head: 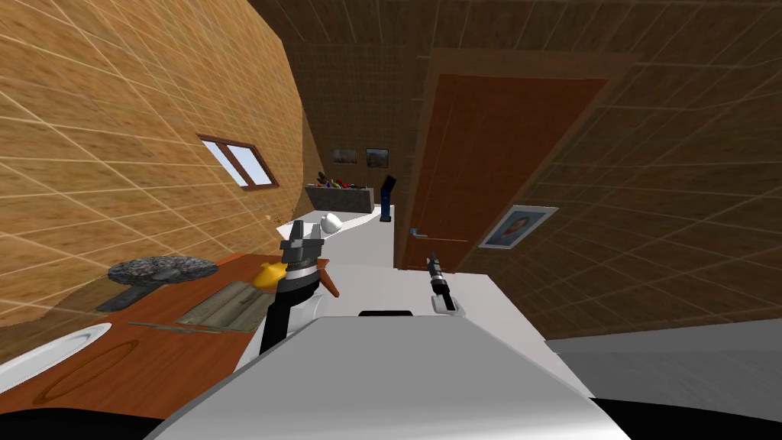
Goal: Pull the door open
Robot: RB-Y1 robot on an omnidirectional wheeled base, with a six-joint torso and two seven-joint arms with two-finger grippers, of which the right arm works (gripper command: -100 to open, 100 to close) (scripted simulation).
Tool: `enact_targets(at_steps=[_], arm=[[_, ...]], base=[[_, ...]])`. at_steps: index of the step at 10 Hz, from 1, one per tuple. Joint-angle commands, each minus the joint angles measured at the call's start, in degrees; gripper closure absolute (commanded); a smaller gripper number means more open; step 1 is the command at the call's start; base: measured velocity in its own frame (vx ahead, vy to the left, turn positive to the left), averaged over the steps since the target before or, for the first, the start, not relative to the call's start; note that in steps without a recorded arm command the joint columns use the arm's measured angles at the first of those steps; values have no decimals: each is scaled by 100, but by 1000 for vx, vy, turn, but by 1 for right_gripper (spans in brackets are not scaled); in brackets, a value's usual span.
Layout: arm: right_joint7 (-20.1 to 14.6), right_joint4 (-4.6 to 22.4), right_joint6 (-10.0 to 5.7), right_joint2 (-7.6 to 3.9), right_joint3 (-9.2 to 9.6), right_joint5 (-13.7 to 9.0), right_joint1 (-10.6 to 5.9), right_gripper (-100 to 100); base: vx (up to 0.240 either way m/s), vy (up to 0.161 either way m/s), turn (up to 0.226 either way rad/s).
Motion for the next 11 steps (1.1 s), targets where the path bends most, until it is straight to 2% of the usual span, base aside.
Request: enact_targets(at_steps=[1, 8, 11], arm=[[-21, 244, -41, -24, -19, 12, -95, -100], [-69, 1062, -153, -67, -85, 62, -421, -100], [-103, 1632, -230, -95, -130, 96, -649, -100]], base=[[94, 8, 19], [93, -3, 18], [144, 1, 29]])
